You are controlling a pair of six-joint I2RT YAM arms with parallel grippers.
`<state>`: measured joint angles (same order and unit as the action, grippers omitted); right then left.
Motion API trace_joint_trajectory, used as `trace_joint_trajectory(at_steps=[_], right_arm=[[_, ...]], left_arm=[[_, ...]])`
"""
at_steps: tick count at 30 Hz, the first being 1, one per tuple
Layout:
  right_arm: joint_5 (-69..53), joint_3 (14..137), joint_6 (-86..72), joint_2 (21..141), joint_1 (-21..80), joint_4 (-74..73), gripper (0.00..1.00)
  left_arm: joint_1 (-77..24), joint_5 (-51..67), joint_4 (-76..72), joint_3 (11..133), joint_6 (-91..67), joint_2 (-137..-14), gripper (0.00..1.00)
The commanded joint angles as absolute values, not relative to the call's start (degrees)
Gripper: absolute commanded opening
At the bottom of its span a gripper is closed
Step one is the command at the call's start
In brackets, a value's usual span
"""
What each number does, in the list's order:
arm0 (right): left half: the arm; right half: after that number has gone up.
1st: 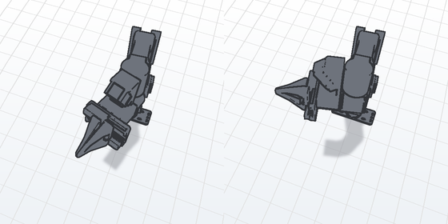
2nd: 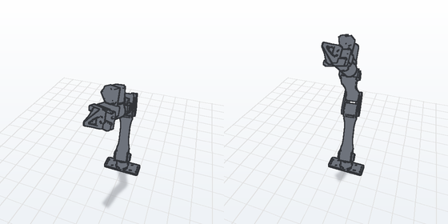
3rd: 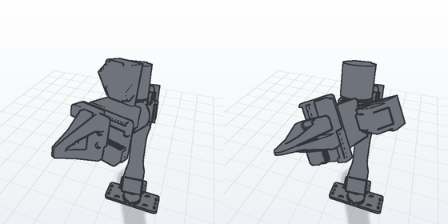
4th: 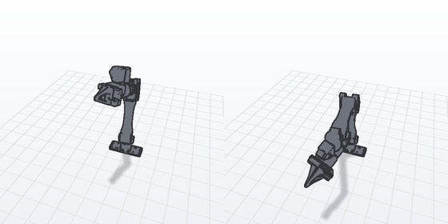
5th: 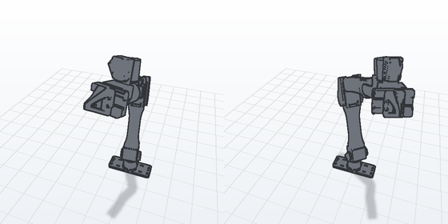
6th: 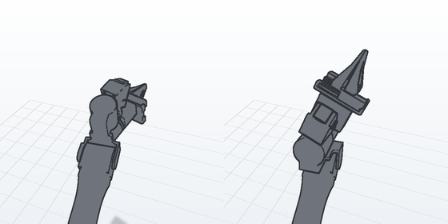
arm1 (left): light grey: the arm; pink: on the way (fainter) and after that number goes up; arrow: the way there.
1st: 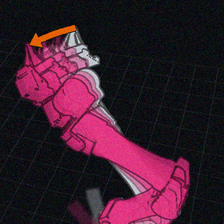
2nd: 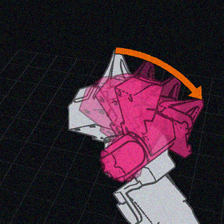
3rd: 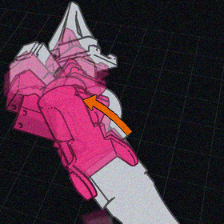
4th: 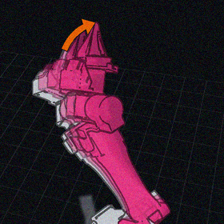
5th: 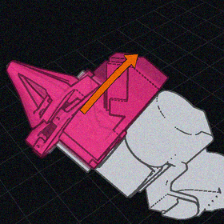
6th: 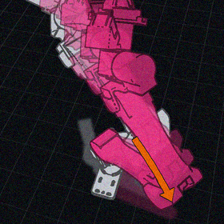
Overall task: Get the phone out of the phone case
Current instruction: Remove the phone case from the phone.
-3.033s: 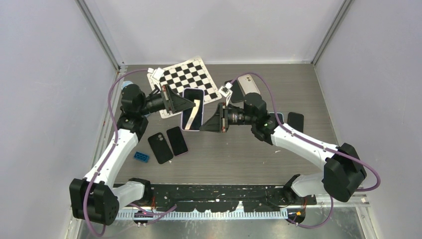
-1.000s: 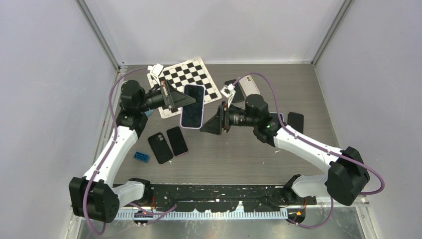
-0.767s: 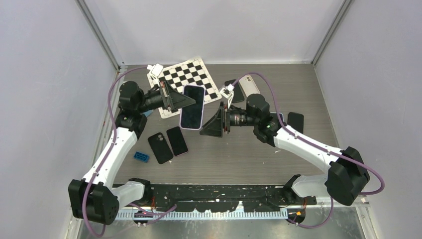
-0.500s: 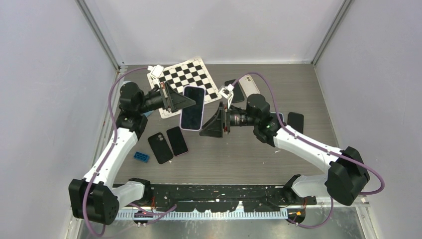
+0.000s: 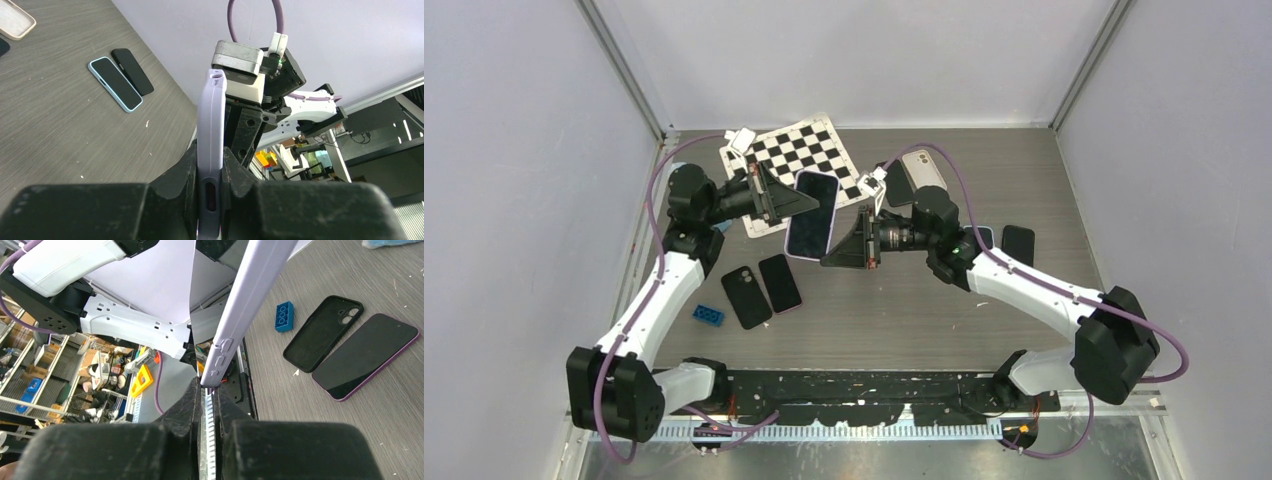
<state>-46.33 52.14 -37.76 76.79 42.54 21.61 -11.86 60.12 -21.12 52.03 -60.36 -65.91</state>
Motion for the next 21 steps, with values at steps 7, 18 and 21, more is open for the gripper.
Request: trace_joint_trajectory(at_steps=[7, 18, 21], right_arm=[[-34.09, 55.36, -31.91, 75.35, 43.34, 16.73, 0.11], [-32.13, 53.37, -34.27, 73.27, 43.33, 19.98, 0.42], [-32.80, 52.31, -35.75, 72.78, 43.29, 22.60, 0.45]], left_arm=[[-14.44, 58.17, -28.56, 53.31, -71.17, -69.02, 0.00], [-14.47, 57.23, -27.52, 53.26, -71.39, -69.60, 0.00], [-14.41, 57.30, -27.51, 53.17, -70.93, -69.37, 0.00]])
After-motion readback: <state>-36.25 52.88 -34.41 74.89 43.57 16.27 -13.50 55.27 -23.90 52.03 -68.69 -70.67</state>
